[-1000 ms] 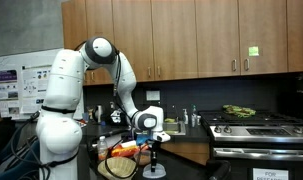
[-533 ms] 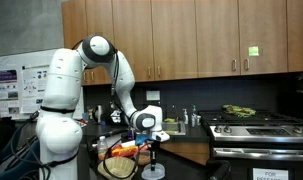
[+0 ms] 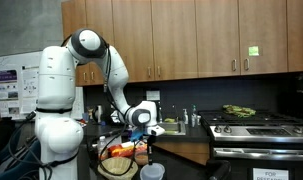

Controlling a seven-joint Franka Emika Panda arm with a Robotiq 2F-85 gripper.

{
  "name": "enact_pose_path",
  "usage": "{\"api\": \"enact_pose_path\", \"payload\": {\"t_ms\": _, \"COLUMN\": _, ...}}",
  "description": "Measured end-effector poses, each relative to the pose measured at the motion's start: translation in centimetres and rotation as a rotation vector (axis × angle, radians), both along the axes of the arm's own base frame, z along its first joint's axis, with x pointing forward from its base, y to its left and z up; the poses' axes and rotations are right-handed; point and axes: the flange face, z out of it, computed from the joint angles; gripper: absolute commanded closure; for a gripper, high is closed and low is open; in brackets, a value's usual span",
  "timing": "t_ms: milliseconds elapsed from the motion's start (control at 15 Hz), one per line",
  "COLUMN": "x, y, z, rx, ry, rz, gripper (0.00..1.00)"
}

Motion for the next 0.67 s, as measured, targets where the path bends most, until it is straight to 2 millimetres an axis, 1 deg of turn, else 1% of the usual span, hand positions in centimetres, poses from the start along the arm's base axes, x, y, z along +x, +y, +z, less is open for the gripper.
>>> {"api": "enact_pose_path", "payload": {"t_ms": 133, "x": 0.1, "y": 0.7, "z": 1.1, "rx": -0.030, "ry": -0.018, "rz": 0.015, "gripper": 0.99}}
{"api": "enact_pose_path", "payload": {"t_ms": 400, "x": 0.6, "y": 2.2, "z": 4.0, "rx": -0.089, "ry": -0.074, "rz": 0.040, "gripper": 0.99}}
{"api": "enact_pose_path", "payload": {"t_ms": 667, "x": 1.1, "y": 4.2, "z": 6.5, "rx": -0.115, "ry": -0.112, "rz": 0.085, "gripper": 0.99}}
